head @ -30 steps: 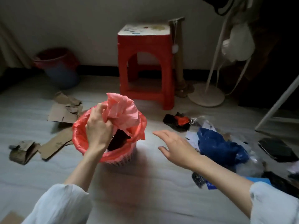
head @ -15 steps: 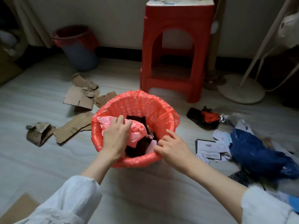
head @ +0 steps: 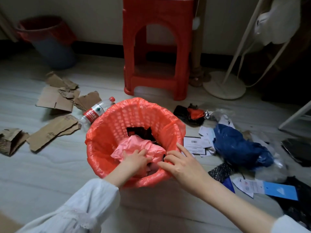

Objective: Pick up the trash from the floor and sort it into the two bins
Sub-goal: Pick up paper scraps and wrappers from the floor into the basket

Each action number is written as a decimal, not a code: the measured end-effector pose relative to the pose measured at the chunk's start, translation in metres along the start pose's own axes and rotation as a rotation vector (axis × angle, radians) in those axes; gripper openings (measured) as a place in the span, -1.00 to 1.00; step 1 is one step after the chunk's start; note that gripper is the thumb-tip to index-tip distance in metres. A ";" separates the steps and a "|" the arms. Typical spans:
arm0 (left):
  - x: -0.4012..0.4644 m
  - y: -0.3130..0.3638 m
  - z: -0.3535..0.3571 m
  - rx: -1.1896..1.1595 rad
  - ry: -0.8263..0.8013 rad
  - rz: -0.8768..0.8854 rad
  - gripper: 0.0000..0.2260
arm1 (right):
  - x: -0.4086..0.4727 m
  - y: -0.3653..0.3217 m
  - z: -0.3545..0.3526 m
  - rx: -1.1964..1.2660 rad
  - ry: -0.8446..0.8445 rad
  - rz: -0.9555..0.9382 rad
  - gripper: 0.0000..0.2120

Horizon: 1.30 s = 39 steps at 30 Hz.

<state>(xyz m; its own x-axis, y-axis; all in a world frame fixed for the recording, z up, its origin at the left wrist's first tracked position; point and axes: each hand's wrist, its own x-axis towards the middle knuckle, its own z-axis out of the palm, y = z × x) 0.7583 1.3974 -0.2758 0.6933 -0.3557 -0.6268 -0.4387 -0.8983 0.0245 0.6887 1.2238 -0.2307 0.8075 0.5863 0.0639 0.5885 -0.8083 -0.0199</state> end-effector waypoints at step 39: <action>-0.034 -0.014 -0.029 0.376 0.326 0.051 -0.54 | -0.017 0.007 0.012 0.029 -0.116 0.039 -0.36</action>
<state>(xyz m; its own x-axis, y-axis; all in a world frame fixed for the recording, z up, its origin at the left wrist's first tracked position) 0.7574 1.4151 -0.2327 0.7818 -0.5131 -0.3543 -0.6110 -0.7435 -0.2717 0.6792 1.2086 -0.2434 0.8281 0.5580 -0.0537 0.5560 -0.8297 -0.0491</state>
